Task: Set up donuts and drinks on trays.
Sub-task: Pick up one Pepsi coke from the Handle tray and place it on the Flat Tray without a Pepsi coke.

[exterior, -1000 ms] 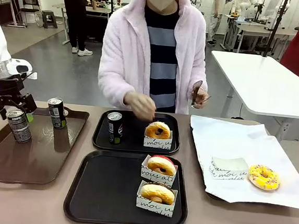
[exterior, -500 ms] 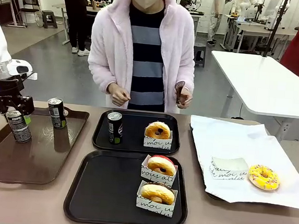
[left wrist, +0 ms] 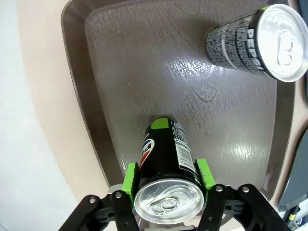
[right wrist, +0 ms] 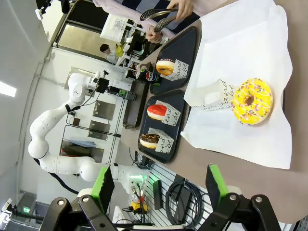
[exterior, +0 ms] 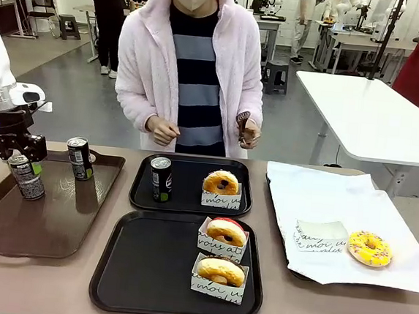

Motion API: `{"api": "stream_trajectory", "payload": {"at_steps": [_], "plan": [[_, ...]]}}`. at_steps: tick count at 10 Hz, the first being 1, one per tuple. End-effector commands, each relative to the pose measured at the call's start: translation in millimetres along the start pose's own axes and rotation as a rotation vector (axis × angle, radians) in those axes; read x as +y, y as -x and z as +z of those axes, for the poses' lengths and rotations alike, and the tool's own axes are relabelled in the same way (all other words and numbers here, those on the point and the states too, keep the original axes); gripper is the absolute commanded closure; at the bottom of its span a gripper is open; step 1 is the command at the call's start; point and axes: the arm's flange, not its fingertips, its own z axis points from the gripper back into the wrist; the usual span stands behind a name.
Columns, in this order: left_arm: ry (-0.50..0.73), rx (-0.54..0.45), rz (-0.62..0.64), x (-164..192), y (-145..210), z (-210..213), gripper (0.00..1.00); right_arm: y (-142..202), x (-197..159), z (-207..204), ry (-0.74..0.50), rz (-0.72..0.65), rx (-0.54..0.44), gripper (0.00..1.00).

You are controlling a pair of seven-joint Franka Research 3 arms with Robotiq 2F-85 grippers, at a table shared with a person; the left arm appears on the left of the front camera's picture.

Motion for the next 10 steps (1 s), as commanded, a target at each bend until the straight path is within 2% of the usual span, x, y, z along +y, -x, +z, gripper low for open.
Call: {"api": "stream_trajectory", "payload": {"at_steps": [1, 4, 6, 8, 9, 10], "plan": [[0.006, -0.022, -0.052, -6, 20, 38, 1.0, -1, -1, 0, -0.016, 0.012, -0.008, 0.0], [-0.113, -0.017, -0.127, -25, 83, 100, 1.0, -1, -1, 0, -0.016, 0.012, -0.008, 0.0], [-0.105, -0.015, -0.16, -29, 109, 118, 1.0, -1, -1, 0, -0.016, 0.012, -0.008, 0.0], [-0.044, 0.004, -0.129, -16, 107, 120, 1.0, -1, -1, 0, -0.016, 0.012, -0.008, 0.0], [-0.094, -0.009, -0.124, -32, 111, 125, 1.0, -1, -1, 0, -0.016, 0.012, -0.008, 0.0], [-0.094, -0.009, -0.124, -32, 111, 125, 1.0, -1, -1, 0, -0.016, 0.012, -0.008, 0.0]]}}
